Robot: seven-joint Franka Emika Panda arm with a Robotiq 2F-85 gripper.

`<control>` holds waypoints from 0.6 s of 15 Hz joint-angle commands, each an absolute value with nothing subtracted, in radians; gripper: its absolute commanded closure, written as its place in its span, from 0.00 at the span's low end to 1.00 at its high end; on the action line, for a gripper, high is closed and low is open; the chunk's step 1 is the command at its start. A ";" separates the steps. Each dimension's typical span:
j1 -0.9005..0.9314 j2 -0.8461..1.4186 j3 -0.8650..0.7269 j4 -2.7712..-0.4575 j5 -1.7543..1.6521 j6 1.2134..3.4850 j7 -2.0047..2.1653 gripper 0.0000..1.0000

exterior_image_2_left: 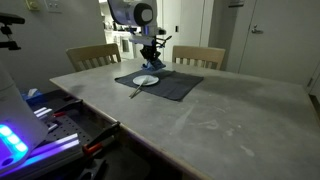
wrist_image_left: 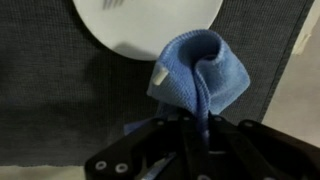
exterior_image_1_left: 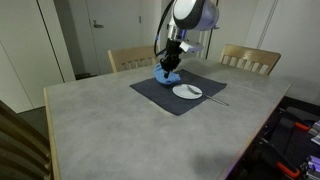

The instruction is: Move the blue towel to the left

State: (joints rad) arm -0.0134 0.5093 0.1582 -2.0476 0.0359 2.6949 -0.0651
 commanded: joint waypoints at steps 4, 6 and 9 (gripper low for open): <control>0.033 0.587 0.196 -1.987 0.057 2.740 -0.098 0.97; 0.042 0.612 0.203 -1.953 0.054 2.759 -0.103 0.97; 0.031 0.663 0.233 -1.895 0.058 2.799 -0.139 0.97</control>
